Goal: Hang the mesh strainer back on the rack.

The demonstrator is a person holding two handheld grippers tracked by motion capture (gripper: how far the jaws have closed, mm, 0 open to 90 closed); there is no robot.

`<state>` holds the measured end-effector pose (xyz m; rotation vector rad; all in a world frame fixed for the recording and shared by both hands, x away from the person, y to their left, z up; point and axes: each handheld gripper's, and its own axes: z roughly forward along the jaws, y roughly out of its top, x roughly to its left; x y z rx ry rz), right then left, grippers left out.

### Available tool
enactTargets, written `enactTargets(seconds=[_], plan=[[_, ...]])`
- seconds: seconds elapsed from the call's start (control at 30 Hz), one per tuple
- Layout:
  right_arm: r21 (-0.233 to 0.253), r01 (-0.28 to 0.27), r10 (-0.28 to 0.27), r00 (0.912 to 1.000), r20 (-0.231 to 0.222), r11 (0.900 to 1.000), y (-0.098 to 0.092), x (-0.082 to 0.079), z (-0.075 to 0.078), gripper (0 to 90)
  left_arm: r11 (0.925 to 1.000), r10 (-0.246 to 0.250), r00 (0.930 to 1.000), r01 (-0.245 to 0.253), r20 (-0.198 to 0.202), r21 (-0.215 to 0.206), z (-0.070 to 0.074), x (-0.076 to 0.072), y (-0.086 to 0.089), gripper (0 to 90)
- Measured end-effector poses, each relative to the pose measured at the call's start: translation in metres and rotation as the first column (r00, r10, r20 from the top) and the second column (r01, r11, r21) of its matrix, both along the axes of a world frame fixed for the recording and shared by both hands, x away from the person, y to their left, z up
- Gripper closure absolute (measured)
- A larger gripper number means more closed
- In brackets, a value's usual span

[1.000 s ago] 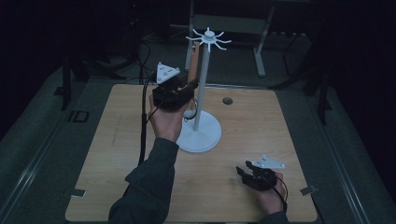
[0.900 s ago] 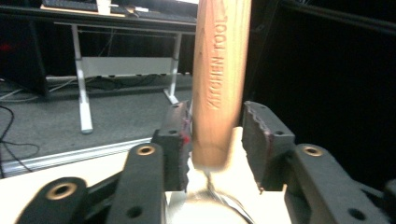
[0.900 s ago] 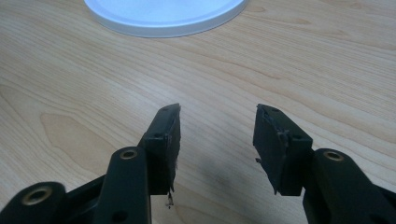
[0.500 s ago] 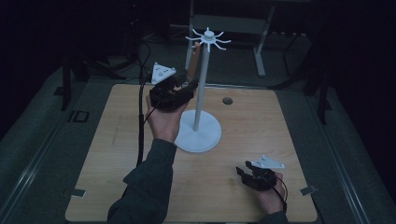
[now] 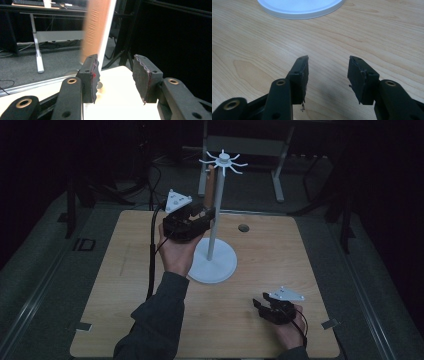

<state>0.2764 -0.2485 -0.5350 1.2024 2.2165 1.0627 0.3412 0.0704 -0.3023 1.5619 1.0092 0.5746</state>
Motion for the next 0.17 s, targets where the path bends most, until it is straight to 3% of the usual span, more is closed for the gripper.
enactTargets(seconds=[0.17], plan=[[-0.004,0.003,-0.003,1.0000,-0.001,1.000,-0.0015,0.0009,-0.0009,50.5,0.9996,-0.026,0.9996,0.026,-0.010,0.012,-0.0046,-0.0028,-0.0010,55.1]])
